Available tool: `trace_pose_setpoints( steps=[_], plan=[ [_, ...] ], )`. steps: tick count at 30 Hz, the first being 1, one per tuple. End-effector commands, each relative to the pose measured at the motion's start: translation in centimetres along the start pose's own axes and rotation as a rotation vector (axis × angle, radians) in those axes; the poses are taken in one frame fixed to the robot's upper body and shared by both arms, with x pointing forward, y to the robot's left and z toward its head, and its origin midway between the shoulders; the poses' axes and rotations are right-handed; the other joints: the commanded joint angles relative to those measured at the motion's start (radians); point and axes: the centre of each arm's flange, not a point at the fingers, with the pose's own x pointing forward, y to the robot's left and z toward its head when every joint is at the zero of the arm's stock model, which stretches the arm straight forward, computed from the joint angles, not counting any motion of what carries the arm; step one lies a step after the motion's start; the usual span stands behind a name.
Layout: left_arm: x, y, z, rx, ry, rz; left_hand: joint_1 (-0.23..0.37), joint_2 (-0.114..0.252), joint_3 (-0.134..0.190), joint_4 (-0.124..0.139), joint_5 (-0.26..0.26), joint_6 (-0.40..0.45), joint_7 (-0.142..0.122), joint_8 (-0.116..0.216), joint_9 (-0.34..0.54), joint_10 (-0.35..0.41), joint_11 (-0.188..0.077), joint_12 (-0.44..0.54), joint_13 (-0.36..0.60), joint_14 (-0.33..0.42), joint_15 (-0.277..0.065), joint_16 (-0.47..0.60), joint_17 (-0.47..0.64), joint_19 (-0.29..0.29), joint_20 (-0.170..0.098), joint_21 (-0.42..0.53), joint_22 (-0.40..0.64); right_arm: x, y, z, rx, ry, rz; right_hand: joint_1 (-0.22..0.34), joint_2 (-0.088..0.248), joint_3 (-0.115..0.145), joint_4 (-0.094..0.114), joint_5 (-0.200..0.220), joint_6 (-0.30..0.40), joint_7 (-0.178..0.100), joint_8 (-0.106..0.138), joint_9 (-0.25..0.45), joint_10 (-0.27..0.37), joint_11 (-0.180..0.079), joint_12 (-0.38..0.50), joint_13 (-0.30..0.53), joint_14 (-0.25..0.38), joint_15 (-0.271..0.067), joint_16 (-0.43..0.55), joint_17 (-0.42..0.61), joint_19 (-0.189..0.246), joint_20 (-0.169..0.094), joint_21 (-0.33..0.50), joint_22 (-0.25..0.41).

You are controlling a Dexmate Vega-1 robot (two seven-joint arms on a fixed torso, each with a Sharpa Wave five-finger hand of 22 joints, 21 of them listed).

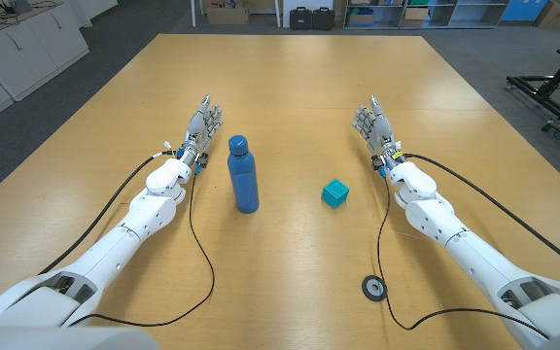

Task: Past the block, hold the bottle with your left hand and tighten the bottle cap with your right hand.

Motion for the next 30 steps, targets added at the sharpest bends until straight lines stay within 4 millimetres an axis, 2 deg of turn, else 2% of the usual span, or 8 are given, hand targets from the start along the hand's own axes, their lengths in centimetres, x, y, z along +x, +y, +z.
trace_pose_setpoints(
  steps=[1, 20, 30],
  plan=[
    [-0.9, 0.0, 0.5, 0.005, -0.029, 0.004, 0.004, -0.006, 0.007, -0.002, 0.005, 0.012, 0.0, 0.008, 0.004, 0.011, 0.0, 0.006, 0.001, 0.011, -0.014, 0.006, 0.004, 0.012, -0.083, 0.005, 0.004, -1.0, 0.3, 0.5, -0.022, -0.001, -0.01, 0.008, 0.001, 0.007, 0.0, 0.007, 0.004, 0.05, 0.007, 0.002, 0.004, 0.006, 0.005, 0.001, 0.002, 0.007, 0.007, 0.004, 0.011, 0.001, 0.004, 0.001],
    [-4.3, 0.0, 1.0, 0.012, -0.044, -0.002, 0.011, 0.003, 0.011, -0.004, 0.005, 0.029, -0.006, 0.012, 0.004, 0.034, -0.004, 0.014, -0.003, 0.028, -0.015, 0.011, 0.003, 0.025, -0.073, 0.009, 0.004, -2.2, 1.3, 0.8, -0.03, -0.013, -0.006, 0.009, 0.004, 0.006, -0.002, 0.008, 0.014, 0.046, 0.007, 0.002, 0.011, -0.003, 0.006, -0.001, 0.007, 0.003, 0.007, 0.001, 0.015, 0.002, 0.001, 0.002],
    [-6.1, 0.1, 1.3, 0.011, -0.05, 0.0, 0.013, 0.007, 0.012, -0.004, 0.005, 0.035, -0.009, 0.014, 0.004, 0.041, -0.006, 0.015, -0.004, 0.034, -0.016, 0.012, 0.003, 0.03, -0.073, 0.01, 0.004, -2.8, 1.9, 0.6, -0.027, -0.011, 0.0, 0.011, 0.006, 0.006, -0.003, 0.008, 0.017, 0.045, 0.007, 0.001, 0.016, 0.001, 0.007, -0.003, 0.01, 0.004, 0.008, 0.0, 0.017, 0.003, -0.001, 0.002]
  ],
)
